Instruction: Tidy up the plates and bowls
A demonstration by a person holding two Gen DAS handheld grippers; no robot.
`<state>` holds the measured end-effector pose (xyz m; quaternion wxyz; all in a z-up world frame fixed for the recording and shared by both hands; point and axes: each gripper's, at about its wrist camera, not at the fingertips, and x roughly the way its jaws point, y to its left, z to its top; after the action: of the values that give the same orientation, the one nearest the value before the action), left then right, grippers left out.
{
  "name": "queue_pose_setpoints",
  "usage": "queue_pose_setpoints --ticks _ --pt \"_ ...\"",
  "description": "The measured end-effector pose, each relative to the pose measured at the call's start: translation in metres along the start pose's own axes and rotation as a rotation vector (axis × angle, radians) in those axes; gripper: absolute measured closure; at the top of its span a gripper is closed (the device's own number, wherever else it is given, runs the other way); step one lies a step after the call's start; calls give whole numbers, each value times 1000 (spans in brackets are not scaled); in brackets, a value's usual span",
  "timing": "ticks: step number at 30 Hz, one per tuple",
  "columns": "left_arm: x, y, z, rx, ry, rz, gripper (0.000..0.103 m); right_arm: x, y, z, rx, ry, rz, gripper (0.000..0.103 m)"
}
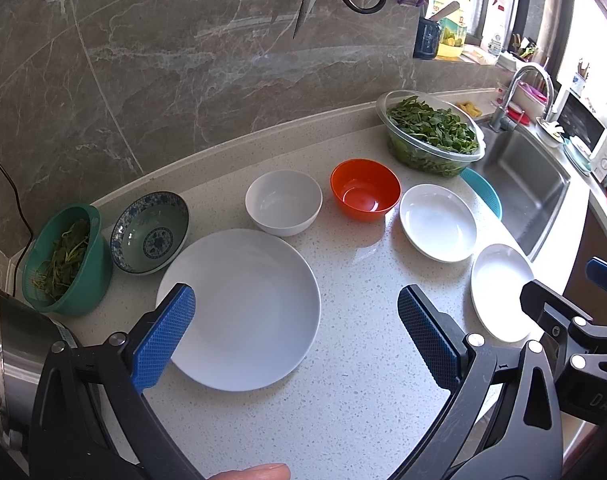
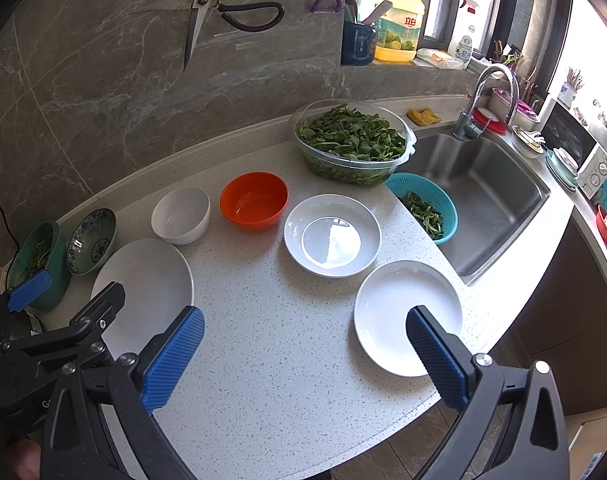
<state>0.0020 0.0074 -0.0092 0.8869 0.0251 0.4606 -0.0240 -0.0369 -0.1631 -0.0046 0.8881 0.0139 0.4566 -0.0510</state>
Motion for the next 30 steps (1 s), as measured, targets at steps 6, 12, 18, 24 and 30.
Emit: queue_pose_setpoints --ticks 6,12,18,24,30 --pt "0 0 0 1 1 0 0 0 0 1 1 0 0 0" --pt "2 2 -1 -1 6 -3 0 1 2 -1 0 5 -2 0" --pt "5 6 -1 -7 6 -8 0 3 5 -2 -1 3 6 0" --pt "22 50 -24 -46 33 18 0 13 14 -4 4 -83 301 0" --pt "40 146 -77 -264 12 -88 0 83 37 -21 37 115 440 0"
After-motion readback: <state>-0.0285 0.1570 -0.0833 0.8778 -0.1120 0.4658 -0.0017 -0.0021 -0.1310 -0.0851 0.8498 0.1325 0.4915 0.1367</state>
